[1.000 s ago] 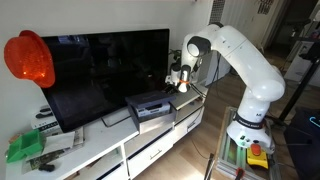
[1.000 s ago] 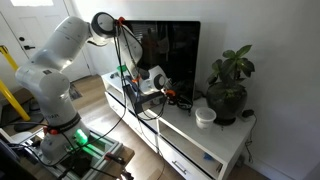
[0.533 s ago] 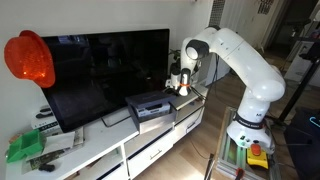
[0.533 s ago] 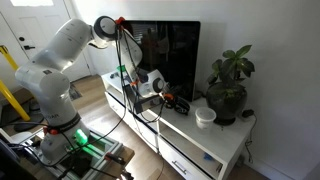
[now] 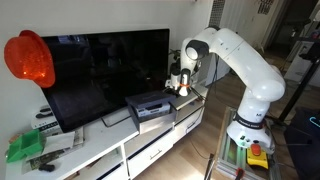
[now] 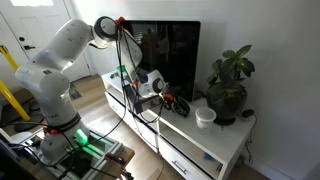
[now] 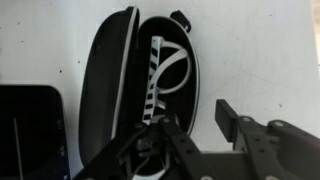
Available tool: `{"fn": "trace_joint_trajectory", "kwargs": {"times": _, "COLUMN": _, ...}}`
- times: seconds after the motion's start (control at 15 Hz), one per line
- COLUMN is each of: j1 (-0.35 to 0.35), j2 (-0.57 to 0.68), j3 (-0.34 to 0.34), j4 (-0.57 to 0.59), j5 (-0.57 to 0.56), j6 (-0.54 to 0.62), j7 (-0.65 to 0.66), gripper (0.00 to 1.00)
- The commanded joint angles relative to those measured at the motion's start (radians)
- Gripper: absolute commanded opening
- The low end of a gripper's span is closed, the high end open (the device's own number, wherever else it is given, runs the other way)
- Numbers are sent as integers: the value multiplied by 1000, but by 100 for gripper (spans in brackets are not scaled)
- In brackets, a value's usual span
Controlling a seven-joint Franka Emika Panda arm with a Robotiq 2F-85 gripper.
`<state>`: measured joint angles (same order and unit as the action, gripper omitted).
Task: Put the white glasses in the black spectacle case
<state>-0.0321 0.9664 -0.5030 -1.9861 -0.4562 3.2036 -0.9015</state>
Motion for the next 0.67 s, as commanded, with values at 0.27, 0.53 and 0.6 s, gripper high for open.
{"fn": "trace_joint_trajectory", "kwargs": {"times": 0.27, "j1": -7, "j2": -130, "j3": 48, "j4": -74, "j5": -17, "j6": -164, "j7": 27, "gripper": 100}}
{"fn": "trace_joint_trajectory", "kwargs": {"times": 0.53, "j1": -46, "j2": -200, "j3": 127, "j4": -80, "j5": -5, "j6": -367, "j7": 71, "gripper": 100}}
{"fn": "trace_joint_trajectory", "kwargs": {"times": 0.6, "j1": -61, "j2": -217, "j3": 149, "j4": -81, "j5": 0, "j6": -402, "j7": 85, "gripper": 100}}
